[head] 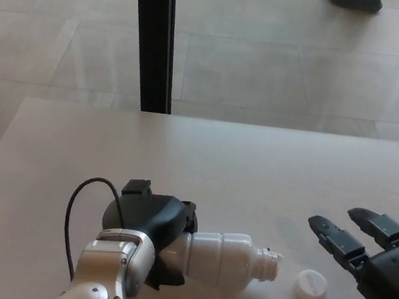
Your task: The robot uses its left hand to to lift the bottle kept on the middle of the desk and tilts it towards its right hand. It then uses its right hand to rotate its cap to open it and places the bottle and cap back on the desk
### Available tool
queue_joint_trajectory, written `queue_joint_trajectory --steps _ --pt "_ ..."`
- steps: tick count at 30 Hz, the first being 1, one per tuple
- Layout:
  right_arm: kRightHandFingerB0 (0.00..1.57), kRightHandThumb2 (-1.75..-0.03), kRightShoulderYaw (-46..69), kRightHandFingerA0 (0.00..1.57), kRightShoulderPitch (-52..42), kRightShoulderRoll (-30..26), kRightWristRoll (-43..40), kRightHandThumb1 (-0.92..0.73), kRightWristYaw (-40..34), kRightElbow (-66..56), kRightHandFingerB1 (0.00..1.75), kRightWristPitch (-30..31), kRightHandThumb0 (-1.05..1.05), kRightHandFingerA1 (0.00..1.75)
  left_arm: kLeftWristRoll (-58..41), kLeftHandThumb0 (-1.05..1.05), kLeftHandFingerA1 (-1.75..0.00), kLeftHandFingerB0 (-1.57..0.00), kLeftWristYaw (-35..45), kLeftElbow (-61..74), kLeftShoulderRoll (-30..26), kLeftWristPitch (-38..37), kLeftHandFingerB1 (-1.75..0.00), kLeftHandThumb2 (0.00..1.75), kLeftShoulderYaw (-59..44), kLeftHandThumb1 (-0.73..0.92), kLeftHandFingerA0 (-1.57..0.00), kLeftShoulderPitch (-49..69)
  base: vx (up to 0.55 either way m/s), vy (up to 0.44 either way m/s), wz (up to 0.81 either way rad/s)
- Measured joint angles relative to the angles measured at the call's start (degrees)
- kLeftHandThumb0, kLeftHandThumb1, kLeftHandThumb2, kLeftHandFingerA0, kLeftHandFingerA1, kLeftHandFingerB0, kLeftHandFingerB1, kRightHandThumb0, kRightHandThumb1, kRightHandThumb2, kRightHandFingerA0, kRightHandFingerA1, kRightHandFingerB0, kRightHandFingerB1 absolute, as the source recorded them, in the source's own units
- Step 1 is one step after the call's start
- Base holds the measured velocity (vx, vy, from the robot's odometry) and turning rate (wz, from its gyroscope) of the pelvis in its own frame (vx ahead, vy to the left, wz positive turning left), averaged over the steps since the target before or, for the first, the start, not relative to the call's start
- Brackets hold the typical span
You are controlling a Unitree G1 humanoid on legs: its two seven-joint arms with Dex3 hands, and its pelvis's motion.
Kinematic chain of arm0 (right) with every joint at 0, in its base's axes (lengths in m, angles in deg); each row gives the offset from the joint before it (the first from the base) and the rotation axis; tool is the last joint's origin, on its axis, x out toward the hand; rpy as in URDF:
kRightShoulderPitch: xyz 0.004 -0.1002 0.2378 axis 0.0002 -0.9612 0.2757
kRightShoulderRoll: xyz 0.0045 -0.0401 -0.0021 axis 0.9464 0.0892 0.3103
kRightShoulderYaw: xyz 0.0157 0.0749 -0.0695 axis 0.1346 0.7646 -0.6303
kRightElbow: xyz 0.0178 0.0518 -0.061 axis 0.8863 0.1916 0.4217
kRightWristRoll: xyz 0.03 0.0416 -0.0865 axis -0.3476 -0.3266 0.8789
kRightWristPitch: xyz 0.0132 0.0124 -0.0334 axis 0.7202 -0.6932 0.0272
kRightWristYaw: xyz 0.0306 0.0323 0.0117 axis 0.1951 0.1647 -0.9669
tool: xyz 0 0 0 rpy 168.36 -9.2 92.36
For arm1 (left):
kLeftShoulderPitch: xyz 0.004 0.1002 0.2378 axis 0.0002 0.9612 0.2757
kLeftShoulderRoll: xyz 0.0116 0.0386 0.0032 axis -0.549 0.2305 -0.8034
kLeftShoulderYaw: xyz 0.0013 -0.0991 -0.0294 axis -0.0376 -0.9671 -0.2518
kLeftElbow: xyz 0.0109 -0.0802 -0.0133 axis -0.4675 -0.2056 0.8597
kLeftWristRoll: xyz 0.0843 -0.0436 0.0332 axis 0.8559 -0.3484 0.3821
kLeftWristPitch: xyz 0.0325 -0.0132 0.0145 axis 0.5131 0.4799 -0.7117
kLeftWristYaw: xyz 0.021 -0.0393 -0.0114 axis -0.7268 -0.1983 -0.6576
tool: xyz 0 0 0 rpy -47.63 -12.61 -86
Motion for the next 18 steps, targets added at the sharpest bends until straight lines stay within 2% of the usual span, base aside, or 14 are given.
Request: queue_joint_trajectory --steps 1,3,4,5,6,7,8,9,11,12,13,14,17,18 --pt "0.00 -0.97 0.1 0.00 -0.1 -0.1 -0.2 -0.60 0.5 -0.3 0.01 0.1 -1.05 0.12 0.0 -0.65 -0.65 -0.35 0.0 0.1 0.0 0.0 -0.38 0.60 -0.2 0.64 -0.32 0.1 0.00 0.000 0.00" --pt "0.00 -0.98 1.0 0.00 -0.6 -0.6 -1.3 -0.59 2.5 -1.7 0.02 0.4 -1.05 0.15 -0.3 -0.71 -0.55 -0.20 0.0 0.5 0.0 0.0 -0.32 0.60 -1.0 0.65 -0.14 0.9 0.00 0.000 0.00" --pt "0.00 -0.98 1.5 0.00 -1.0 -0.8 -1.8 -0.59 3.3 -2.3 0.04 0.6 -1.05 0.17 -0.4 -0.38 -0.55 0.00 0.0 0.7 0.0 0.0 -0.50 0.99 -1.5 0.39 -0.05 1.4 0.00 0.000 0.00" --pt "0.00 -0.98 2.1 0.00 -1.4 -1.2 -2.5 -0.59 4.1 -3.0 0.04 0.7 -1.05 0.17 -0.5 -0.38 -0.55 0.00 0.1 1.0 -0.1 0.0 -0.50 0.99 -1.9 0.39 -0.05 1.9 0.00 0.000 0.00" --pt "0.00 -1.00 3.0 0.00 -1.9 -1.5 -3.2 -0.60 5.0 -3.7 0.06 0.8 -1.05 0.19 -0.7 -0.94 -0.21 0.00 0.1 1.4 -0.2 0.0 0.00 0.93 -2.5 0.58 0.00 2.5 0.00 0.000 0.00" --pt "0.00 -1.00 3.7 0.00 -2.4 -1.9 -3.8 -0.60 5.8 -4.3 0.06 1.0 -1.05 0.19 -0.8 -0.94 -0.21 0.00 0.1 1.7 -0.3 0.0 0.00 0.93 -3.1 0.58 0.00 2.9 0.00 0.000 0.00" --pt "0.00 -1.01 4.7 0.00 -3.0 -2.3 -4.5 -0.59 6.5 -5.0 0.04 1.1 -1.05 0.21 -1.0 -0.89 0.00 0.00 0.2 2.2 -0.6 0.0 0.00 0.71 -3.8 0.64 0.00 3.5 0.00 0.000 0.00" --pt "0.00 -1.01 5.9 0.00 -3.7 -2.8 -5.3 -0.59 7.3 -5.7 0.04 1.3 -1.05 0.21 -1.2 -0.89 0.00 0.00 0.4 2.6 -1.1 0.0 0.00 0.71 -4.5 0.64 0.00 4.1 0.00 0.000 0.00" --pt "0.00 -0.84 8.0 0.00 -4.9 -3.5 -6.6 -0.56 8.5 -6.7 0.01 1.4 -1.04 0.00 -1.5 -1.04 0.00 0.00 0.6 3.6 -2.0 0.0 0.00 0.79 -6.0 0.58 0.00 5.2 0.00 0.000 0.00" --pt "0.00 -0.85 9.2 0.00 -5.5 -3.9 -7.3 -0.57 9.1 -7.1 0.01 1.5 -1.05 0.00 -1.8 -1.05 0.00 0.00 0.7 4.1 -2.5 -0.1 0.00 0.61 -6.9 0.68 0.00 6.0 0.00 0.000 0.00" --pt "0.00 -0.85 10.5 0.00 -6.2 -4.3 -8.1 -0.57 9.6 -7.5 0.01 1.6 -1.05 0.00 -2.1 -1.05 0.00 0.00 0.7 4.6 -2.9 -0.3 0.00 0.61 -8.0 0.68 0.00 6.8 0.00 0.000 0.00" --pt "0.00 -0.63 11.7 0.00 -6.8 -4.7 -8.8 -0.71 10.1 -7.8 0.00 1.7 -1.05 0.00 -2.5 -1.05 0.00 0.00 0.8 5.0 -3.3 -0.5 0.00 0.79 -9.0 0.57 0.00 7.5 0.00 0.000 0.00" --pt "0.00 -0.63 15.6 0.00 -8.7 -5.6 -11.2 -0.70 11.7 -8.7 0.00 1.8 -1.05 0.00 -4.1 -1.05 0.00 0.00 1.3 6.7 -4.6 -1.4 0.00 0.62 -12.9 0.65 0.00 10.3 0.00 0.000 0.00" --pt "0.00 -0.85 16.9 0.00 -9.3 -5.9 -11.9 -0.58 12.2 -8.8 0.00 1.9 -1.05 0.00 -4.6 -1.05 0.00 0.00 1.4 7.1 -4.9 -1.8 0.00 0.65 -14.2 0.67 0.00 11.2 0.00 0.000 0.00"
